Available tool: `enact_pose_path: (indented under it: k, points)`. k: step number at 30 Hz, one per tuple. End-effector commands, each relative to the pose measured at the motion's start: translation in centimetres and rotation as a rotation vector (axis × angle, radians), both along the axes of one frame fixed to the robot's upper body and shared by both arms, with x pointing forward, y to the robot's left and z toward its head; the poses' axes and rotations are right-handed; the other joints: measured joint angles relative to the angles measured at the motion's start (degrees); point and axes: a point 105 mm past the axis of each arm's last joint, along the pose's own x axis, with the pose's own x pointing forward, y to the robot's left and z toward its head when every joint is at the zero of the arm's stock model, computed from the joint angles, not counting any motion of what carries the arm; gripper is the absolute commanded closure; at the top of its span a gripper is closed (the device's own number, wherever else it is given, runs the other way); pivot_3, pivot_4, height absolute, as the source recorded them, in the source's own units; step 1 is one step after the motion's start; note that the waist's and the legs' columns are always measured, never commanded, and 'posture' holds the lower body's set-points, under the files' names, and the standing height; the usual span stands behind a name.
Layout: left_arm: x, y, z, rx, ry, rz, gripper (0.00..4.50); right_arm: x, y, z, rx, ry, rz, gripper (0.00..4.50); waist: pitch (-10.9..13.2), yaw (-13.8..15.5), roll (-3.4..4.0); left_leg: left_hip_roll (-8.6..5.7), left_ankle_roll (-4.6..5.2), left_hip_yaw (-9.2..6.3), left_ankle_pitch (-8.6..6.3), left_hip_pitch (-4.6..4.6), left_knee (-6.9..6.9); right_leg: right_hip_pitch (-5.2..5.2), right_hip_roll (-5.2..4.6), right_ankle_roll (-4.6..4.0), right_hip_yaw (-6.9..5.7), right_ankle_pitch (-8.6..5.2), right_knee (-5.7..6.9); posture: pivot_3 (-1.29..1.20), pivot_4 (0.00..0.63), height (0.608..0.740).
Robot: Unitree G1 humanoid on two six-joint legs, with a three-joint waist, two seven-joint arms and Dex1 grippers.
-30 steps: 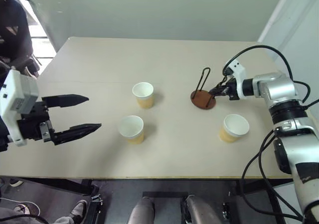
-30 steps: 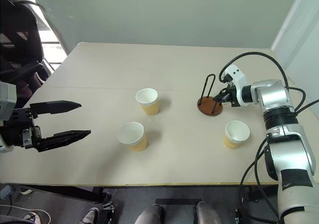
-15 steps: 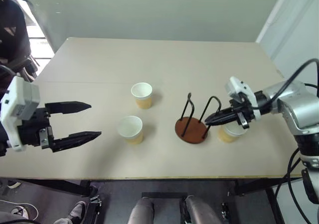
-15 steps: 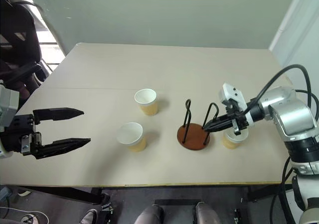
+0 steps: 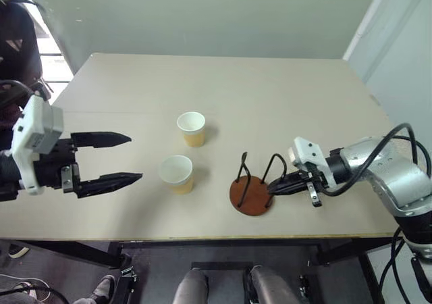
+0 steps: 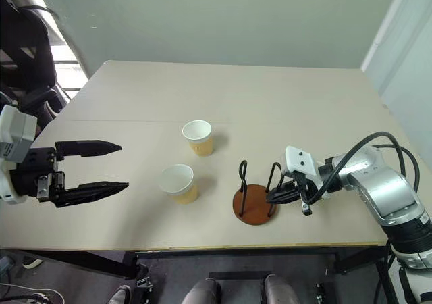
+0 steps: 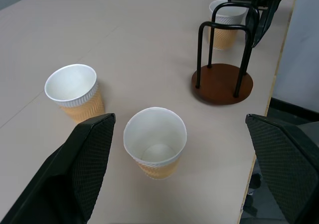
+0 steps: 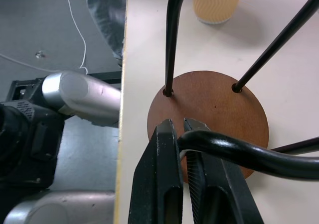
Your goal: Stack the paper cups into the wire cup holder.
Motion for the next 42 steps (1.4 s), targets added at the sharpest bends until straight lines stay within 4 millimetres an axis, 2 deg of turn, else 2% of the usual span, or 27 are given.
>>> enact_pose_path:
  k: [1, 14, 17, 24, 27, 28, 35, 42]
  points:
    - [0.0, 0.0, 0.7, 0.022, -0.031, -0.008, 0.0, -0.2, 0.5, 0.7, 0.007, -0.046, 0.034, 4.49, 0.0, 0.06, 0.0, 0.0, 0.01, 0.0, -0.03, -0.04, 0.0, -0.04, 0.0, 0.02, -0.01, -0.01, 0.0, 0.0, 0.15, 0.74]
    - [-0.2, 0.1, 0.7, 0.029, -0.03, 0.006, 0.0, -0.6, 0.1, -1.2, -0.058, -0.045, 0.085, 4.49, -0.01, 0.08, -0.01, 0.02, 0.07, 0.03, -0.12, -0.08, 0.02, -0.07, 0.0, 0.04, 0.0, -0.03, -0.02, 0.0, 0.15, 0.74]
    - [-0.2, 0.1, 0.7, 0.028, -0.032, 0.006, 0.0, -0.5, 0.1, -1.5, -0.067, -0.043, 0.077, 3.74, -0.01, 0.08, -0.02, 0.02, 0.07, 0.03, -0.12, -0.07, 0.02, -0.07, 0.0, 0.04, 0.0, -0.03, -0.01, 0.0, 0.15, 0.74]
    - [-0.2, 0.2, 0.7, 0.026, -0.032, 0.005, 0.0, -0.4, 0.3, -1.6, -0.079, -0.044, 0.069, 1.27, -0.01, 0.09, -0.02, 0.02, 0.07, 0.03, -0.13, -0.09, 0.01, -0.08, 0.0, 0.04, 0.0, -0.03, -0.04, 0.0, 0.15, 0.74]
    - [-0.1, 0.2, 0.7, 0.026, -0.033, 0.003, 0.0, -0.5, -0.4, -1.4, -0.122, -0.044, 0.073, 0.19, -0.01, 0.11, -0.02, 0.02, 0.07, 0.03, -0.13, -0.09, 0.01, -0.08, 0.0, 0.04, 0.0, -0.03, -0.04, 0.0, 0.15, 0.74]
    - [-0.1, 0.2, 0.7, 0.026, -0.033, 0.003, 0.0, -0.4, -0.6, -1.3, -0.132, -0.044, 0.072, 0.02, -0.01, 0.13, -0.02, 0.02, 0.07, 0.03, -0.13, -0.1, 0.01, -0.08, 0.0, 0.04, 0.0, -0.03, -0.04, 0.0, 0.15, 0.74]
    - [0.2, 0.1, 0.7, 0.023, -0.033, -0.011, 0.0, -0.4, -3.1, 0.5, -0.229, -0.077, 0.06, 0.02, -0.01, 0.17, -0.02, 0.02, 0.05, 0.04, -0.14, -0.15, 0.0, -0.11, 0.0, 0.03, 0.02, -0.04, -0.06, 0.0, 0.15, 0.74]
    - [0.8, -0.2, 0.6, 0.02, -0.033, -0.042, 0.0, 0.2, -4.9, 4.2, -0.242, -0.168, 0.048, 0.02, -0.01, 0.16, -0.02, 0.01, 0.06, 0.05, -0.14, -0.17, -0.02, -0.17, 0.0, 0.03, 0.04, -0.04, -0.05, 0.0, 0.15, 0.74]
